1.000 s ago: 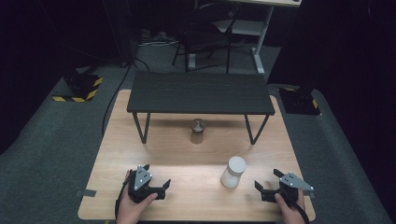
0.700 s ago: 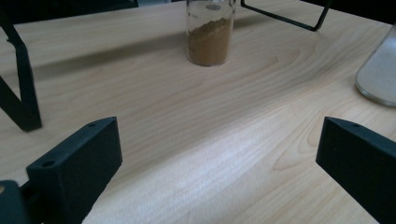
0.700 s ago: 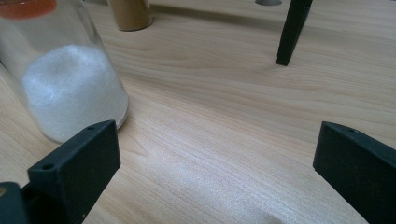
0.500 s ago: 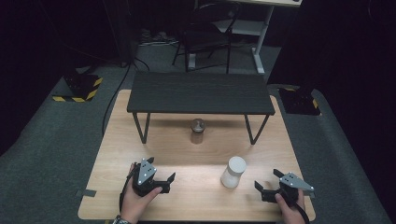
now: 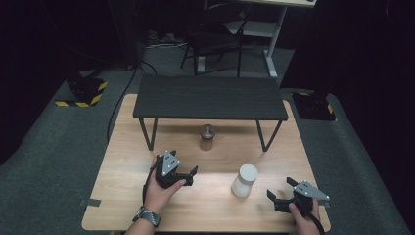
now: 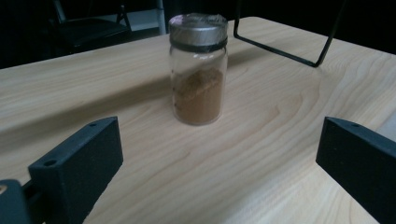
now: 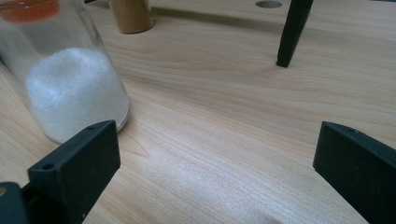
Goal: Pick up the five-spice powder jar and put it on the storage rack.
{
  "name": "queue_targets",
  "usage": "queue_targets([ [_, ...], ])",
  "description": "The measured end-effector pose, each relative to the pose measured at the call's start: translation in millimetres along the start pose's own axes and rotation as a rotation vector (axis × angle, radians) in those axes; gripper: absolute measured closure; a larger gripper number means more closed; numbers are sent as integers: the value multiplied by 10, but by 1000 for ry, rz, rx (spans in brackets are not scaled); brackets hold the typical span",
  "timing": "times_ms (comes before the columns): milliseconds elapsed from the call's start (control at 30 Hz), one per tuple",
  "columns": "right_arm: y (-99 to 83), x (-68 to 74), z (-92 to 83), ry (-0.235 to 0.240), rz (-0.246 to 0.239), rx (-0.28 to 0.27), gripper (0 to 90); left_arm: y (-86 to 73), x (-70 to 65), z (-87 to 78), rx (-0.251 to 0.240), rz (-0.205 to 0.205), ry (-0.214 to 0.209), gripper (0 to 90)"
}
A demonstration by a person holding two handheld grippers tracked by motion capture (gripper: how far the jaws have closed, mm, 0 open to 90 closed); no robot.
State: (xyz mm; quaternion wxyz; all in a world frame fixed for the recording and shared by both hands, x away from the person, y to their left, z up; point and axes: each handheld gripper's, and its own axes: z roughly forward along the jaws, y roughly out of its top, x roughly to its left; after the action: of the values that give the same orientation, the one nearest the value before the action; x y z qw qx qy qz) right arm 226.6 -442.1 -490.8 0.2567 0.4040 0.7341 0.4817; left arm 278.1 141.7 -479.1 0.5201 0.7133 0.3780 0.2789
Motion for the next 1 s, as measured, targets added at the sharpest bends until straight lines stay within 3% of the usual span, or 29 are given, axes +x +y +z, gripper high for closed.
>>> queue_targets([
  [300, -9, -2, -5, 1, 1, -5, 1, 70, -23, 308, -4, 15, -15, 7],
  [733, -36, -22, -26, 4, 18, -18, 1, 213, -66, 797, -25, -37, 24, 30],
  [867, -46, -26, -31, 4, 23, -23, 1, 260, -37, 916, -32, -72, 35, 37],
  [1000, -59, -40, -44, 5, 33, -27, 1, 279, -23, 1016, -25, -70, 37, 82],
])
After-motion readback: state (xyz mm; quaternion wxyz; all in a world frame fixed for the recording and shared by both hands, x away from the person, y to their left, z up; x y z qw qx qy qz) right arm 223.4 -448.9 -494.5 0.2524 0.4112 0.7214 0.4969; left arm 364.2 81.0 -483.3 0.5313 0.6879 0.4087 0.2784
